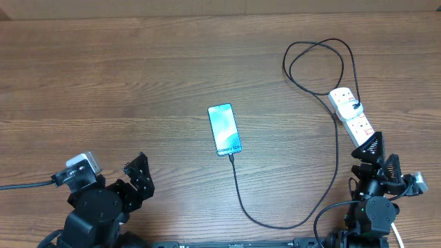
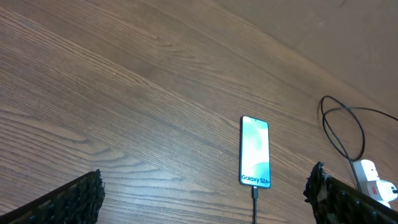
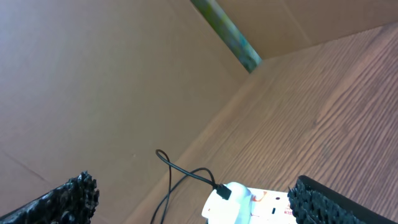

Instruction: Plug charger to phone and switch on socket

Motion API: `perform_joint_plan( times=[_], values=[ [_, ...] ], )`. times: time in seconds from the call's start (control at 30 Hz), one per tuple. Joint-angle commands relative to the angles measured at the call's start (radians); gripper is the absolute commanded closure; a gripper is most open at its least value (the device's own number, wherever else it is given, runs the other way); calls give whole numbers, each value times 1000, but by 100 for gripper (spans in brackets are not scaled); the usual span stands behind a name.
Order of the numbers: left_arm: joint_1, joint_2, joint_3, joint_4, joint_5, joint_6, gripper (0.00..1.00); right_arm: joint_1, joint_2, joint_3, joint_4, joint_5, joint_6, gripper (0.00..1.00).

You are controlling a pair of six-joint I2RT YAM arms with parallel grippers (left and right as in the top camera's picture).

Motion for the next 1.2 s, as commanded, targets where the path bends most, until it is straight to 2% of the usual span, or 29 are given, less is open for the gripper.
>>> perform_joint_plan(
  times=[0.0, 0.23, 0.3, 0.4, 0.5, 0.57, 1.17],
  values=[
    [-8, -4, -5, 0, 1, -16, 0, 4, -8, -11, 8, 8, 3, 0],
    [-8, -4, -5, 0, 1, -16, 0, 4, -8, -11, 11, 8, 1, 0],
    [-8, -4, -5, 0, 1, -16, 1, 4, -8, -11, 7, -14, -39, 0],
    [-8, -4, -5, 0, 1, -16, 0, 4, -8, -11, 2, -119, -237, 0],
    [-8, -4, -5, 0, 1, -16, 1, 4, -8, -11, -12, -255, -492, 0],
    [-8, -4, -5, 0, 1, -16, 0, 4, -8, -11, -16, -287, -555, 0],
    [-8, -4, -5, 0, 1, -16, 1, 4, -8, -11, -19, -286, -555, 0]
  ],
)
